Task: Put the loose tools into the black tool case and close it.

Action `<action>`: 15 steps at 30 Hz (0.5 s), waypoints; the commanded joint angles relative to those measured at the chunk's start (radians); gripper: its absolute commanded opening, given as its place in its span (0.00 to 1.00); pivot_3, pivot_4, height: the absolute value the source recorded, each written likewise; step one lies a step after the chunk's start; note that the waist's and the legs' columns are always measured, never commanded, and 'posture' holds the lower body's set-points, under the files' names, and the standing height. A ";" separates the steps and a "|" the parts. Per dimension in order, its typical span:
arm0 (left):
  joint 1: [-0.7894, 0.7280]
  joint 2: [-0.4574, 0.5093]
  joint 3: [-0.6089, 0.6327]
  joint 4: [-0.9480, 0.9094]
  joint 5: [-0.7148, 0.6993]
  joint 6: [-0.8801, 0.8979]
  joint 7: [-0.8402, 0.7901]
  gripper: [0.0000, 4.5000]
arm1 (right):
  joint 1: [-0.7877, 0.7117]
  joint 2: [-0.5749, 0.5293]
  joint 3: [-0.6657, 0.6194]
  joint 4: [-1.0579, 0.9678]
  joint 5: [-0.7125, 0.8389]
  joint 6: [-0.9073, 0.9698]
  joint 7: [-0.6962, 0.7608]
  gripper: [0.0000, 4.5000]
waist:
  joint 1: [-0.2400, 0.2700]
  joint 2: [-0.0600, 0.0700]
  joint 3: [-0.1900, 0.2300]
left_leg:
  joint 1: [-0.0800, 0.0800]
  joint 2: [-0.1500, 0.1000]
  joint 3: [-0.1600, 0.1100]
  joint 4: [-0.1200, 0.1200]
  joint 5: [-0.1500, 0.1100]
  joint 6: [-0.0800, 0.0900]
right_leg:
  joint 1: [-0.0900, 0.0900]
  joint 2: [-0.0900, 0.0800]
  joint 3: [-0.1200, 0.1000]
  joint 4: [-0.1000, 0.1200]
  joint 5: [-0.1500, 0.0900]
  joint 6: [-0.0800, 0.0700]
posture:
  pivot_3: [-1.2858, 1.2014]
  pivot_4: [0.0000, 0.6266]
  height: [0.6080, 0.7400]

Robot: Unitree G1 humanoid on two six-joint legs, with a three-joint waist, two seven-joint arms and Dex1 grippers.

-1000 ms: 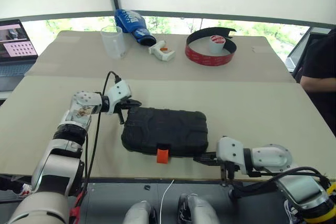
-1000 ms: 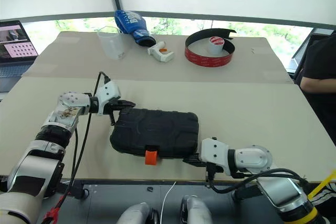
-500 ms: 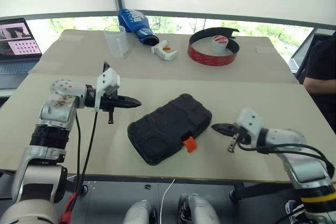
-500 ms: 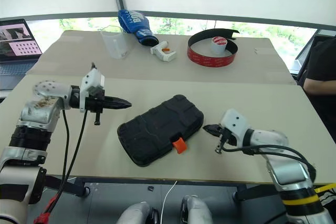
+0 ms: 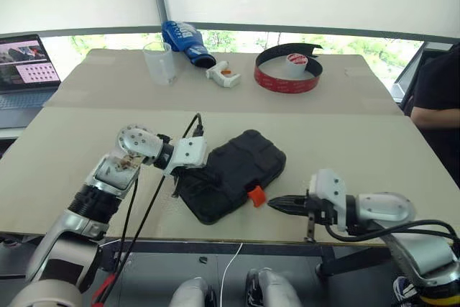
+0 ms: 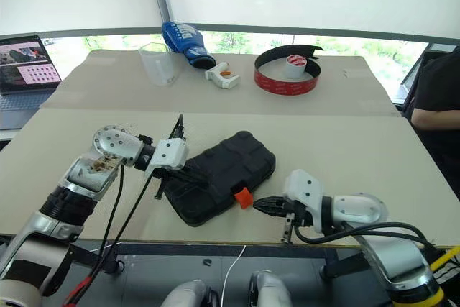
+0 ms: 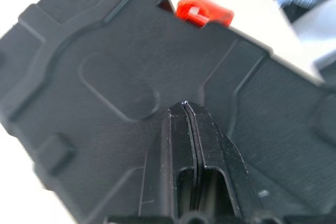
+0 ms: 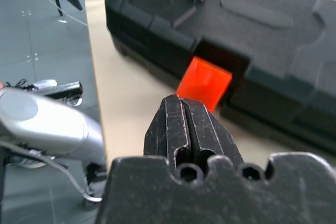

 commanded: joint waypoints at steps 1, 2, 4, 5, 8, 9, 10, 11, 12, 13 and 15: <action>0.031 -0.011 -0.040 0.052 0.046 0.041 0.007 0.01 | -0.037 0.023 0.038 0.055 -0.057 -0.023 -0.029 0.00 | 0.001 0.000 0.000 | 0.000 0.000 0.000 0.000 0.000 0.000 | 0.000 0.000 0.000 0.000 0.000 0.000 | 0.52 0.24 0.90; 0.030 -0.017 -0.036 0.048 0.041 0.049 0.010 0.01 | -0.042 0.026 0.050 0.069 -0.070 -0.032 -0.026 0.00 | 0.001 0.000 0.000 | 0.000 0.000 0.000 0.000 0.000 0.000 | 0.000 0.000 0.000 0.000 0.000 0.000 | 0.52 0.24 0.90; 0.029 -0.027 -0.030 0.043 0.036 0.060 0.019 0.01 | -0.050 0.034 0.071 0.094 -0.092 -0.043 -0.026 0.00 | 0.001 0.000 0.000 | -0.001 0.000 0.000 0.001 0.000 0.000 | 0.000 0.000 0.000 0.000 0.000 0.000 | 0.52 0.24 0.90; 0.029 -0.031 -0.028 0.041 0.037 0.065 0.022 0.01 | -0.055 0.039 0.082 0.106 -0.106 -0.051 -0.028 0.00 | 0.002 0.000 0.000 | -0.002 0.000 0.000 0.001 0.000 0.001 | 0.000 0.000 0.000 0.000 0.000 0.000 | 0.52 0.24 0.90; 0.029 -0.039 -0.024 0.038 0.037 0.070 0.033 0.01 | -0.069 0.059 0.106 0.135 -0.137 -0.066 -0.037 0.00 | 0.002 0.000 0.000 | -0.002 0.000 0.000 0.001 0.000 0.001 | 0.000 0.000 0.000 0.000 0.000 0.000 | 0.52 0.24 0.90; 0.030 -0.041 -0.023 0.038 0.039 0.071 0.038 0.01 | -0.073 0.071 0.109 0.143 -0.140 -0.065 -0.043 0.00 | 0.001 0.000 0.000 | -0.002 0.000 0.000 0.001 0.000 0.001 | 0.000 0.000 0.000 -0.001 0.000 0.000 | 0.52 0.24 0.90; 0.030 -0.041 -0.022 0.038 0.040 0.072 0.040 0.01 | -0.077 0.083 0.110 0.148 -0.142 -0.064 -0.048 0.00 | 0.001 0.000 0.000 | -0.002 0.000 0.000 0.001 0.000 0.001 | 0.000 0.000 0.000 -0.001 0.000 0.000 | 0.52 0.24 0.90; 0.031 -0.042 -0.022 0.038 0.042 0.070 0.042 0.01 | -0.081 0.095 0.108 0.150 -0.141 -0.060 -0.053 0.00 | 0.001 0.000 0.000 | -0.002 0.000 0.000 0.001 0.000 0.001 | 0.000 0.000 0.000 -0.001 0.000 0.000 | 0.52 0.24 0.90; 0.031 -0.042 -0.022 0.039 0.042 0.069 0.044 0.01 | -0.085 0.105 0.107 0.150 -0.137 -0.052 -0.055 0.00 | 0.000 0.000 0.000 | -0.002 0.000 0.000 0.001 0.000 0.001 | 0.000 0.000 0.000 -0.001 0.000 0.000 | 0.52 0.24 0.90; 0.031 -0.042 -0.022 0.039 0.042 0.068 0.046 0.01 | -0.087 0.111 0.106 0.145 -0.133 -0.046 -0.053 0.00 | 0.000 0.000 0.000 | -0.002 0.000 0.000 0.001 0.000 0.001 | 0.000 0.000 0.000 0.000 0.000 0.000 | 0.52 0.24 0.90; 0.031 -0.044 -0.021 0.040 0.042 0.067 0.050 0.01 | -0.084 0.119 0.103 0.130 -0.120 -0.036 -0.049 0.00 | -0.001 0.000 0.000 | -0.002 0.000 0.000 0.001 0.000 0.001 | -0.001 0.000 0.000 0.000 0.000 0.000 | 0.52 0.24 0.90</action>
